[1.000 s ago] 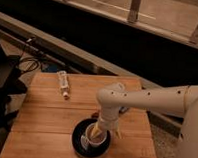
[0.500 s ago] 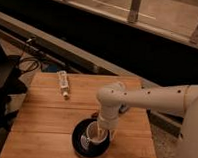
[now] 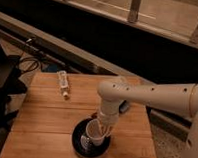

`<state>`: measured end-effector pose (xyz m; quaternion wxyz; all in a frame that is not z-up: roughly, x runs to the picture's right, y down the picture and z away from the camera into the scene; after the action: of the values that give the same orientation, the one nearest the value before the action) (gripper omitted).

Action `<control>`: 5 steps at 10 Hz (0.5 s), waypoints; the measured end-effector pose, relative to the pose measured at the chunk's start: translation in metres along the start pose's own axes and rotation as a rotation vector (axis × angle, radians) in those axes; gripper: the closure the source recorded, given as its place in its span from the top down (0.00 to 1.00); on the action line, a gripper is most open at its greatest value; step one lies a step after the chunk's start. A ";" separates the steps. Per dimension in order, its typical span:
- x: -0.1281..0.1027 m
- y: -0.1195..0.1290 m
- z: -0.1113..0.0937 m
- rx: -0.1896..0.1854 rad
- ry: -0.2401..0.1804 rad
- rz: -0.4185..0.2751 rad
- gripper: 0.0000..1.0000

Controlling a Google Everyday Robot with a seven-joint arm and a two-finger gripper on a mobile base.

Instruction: Pick up the ceramic cup

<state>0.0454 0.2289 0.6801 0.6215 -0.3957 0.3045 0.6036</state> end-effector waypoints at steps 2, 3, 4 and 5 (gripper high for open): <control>0.002 0.008 -0.030 -0.019 -0.014 -0.035 0.15; 0.001 0.011 -0.036 -0.021 -0.018 -0.043 0.15; -0.001 0.013 -0.039 -0.022 -0.020 -0.051 0.15; -0.002 0.016 -0.046 -0.022 -0.023 -0.062 0.15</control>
<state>0.0336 0.1877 0.6567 0.6391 -0.4048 0.2785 0.5918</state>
